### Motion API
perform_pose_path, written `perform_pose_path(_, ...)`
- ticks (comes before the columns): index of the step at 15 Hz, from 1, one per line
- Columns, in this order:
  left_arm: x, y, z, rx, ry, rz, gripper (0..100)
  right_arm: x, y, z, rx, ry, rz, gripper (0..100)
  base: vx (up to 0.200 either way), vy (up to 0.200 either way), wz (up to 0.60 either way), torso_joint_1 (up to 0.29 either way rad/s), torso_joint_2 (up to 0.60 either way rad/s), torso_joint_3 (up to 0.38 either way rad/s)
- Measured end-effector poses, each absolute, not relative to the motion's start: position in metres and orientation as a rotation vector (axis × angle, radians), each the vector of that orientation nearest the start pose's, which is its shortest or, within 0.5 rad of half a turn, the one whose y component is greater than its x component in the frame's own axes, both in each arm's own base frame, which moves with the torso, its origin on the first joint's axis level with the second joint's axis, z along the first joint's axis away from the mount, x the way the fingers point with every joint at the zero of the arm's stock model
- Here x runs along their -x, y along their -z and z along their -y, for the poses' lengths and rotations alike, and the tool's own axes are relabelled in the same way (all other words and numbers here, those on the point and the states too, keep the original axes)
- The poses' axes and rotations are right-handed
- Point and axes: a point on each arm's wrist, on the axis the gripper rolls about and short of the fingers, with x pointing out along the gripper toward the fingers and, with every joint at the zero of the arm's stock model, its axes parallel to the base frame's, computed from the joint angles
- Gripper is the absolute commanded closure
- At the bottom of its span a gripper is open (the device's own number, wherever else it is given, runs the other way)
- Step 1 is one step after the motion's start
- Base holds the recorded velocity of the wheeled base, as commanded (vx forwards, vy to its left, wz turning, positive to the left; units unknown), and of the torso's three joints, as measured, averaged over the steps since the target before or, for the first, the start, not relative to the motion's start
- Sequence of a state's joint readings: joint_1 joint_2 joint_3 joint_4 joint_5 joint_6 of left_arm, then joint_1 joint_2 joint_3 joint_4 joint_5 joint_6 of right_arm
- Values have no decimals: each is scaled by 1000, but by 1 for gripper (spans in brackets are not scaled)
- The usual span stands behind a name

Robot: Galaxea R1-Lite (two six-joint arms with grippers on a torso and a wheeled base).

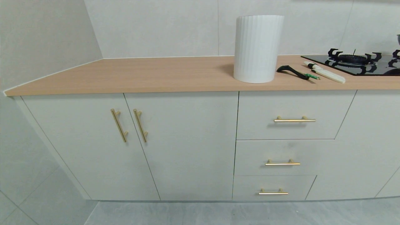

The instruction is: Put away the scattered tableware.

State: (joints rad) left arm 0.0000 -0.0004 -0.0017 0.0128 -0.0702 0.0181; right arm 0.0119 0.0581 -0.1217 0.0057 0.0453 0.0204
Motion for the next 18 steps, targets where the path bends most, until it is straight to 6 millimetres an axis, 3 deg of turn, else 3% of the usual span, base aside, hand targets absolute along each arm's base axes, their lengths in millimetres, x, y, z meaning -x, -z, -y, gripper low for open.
perform_pose_path(6,23,-75,2,-18,71,-10,0,-15,-142,-3,-15,-178,-217,0,0,0,0,0,0,0)
perform_pose_path(9,23,-75,2,-18,71,-10,0,-53,-157,-9,-5,-217,-350,0,0,0,0,0,0,0)
perform_pose_path(11,23,-75,2,-18,71,-10,0,-89,-164,-15,1,-230,-395,0,0,0,0,0,0,0)
perform_pose_path(18,23,-75,2,-18,71,-10,0,-199,-138,-36,13,-239,-560,0,0,0,0,0,0,0)
